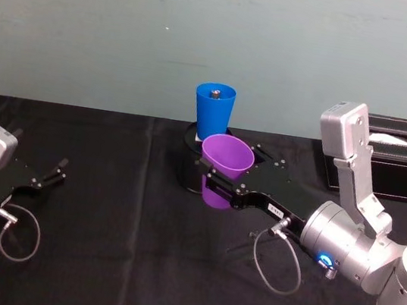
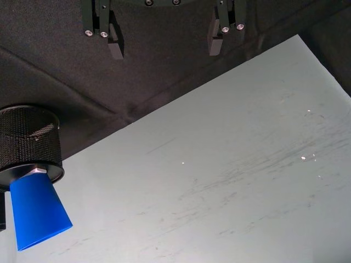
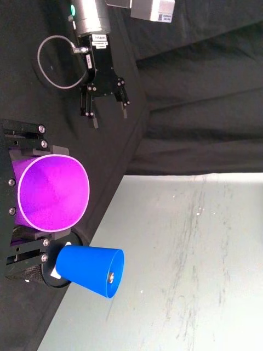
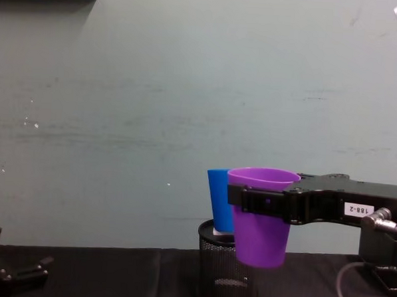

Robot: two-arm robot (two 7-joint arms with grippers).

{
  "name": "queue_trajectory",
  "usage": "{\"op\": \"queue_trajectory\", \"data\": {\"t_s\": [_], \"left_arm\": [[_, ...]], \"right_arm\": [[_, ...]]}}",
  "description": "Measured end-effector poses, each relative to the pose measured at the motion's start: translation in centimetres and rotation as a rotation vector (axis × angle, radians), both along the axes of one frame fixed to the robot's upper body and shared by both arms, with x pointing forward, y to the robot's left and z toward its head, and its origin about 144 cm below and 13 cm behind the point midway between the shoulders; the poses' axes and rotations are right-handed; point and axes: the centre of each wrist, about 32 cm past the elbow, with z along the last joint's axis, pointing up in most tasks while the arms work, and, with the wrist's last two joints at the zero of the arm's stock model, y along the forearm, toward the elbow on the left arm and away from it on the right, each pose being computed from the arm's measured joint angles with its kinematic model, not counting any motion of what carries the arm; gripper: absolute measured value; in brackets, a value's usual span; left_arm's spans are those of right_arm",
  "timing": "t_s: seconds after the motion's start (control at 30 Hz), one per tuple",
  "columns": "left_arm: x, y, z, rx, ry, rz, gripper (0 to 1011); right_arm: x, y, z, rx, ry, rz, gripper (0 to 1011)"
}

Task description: Pick up one cup with a gripper and tap it against the other cup.

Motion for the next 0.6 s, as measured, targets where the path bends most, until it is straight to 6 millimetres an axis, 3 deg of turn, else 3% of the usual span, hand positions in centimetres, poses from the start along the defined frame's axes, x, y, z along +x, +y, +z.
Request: {"op": "queue_trajectory", "data": {"t_s": [0.6], "left_arm": [[0.0,0.0,0.0,0.0,0.0,0.0,1000]], "right_arm": [[0.0,0.0,0.0,0.0,0.0,0.0,728]]}}
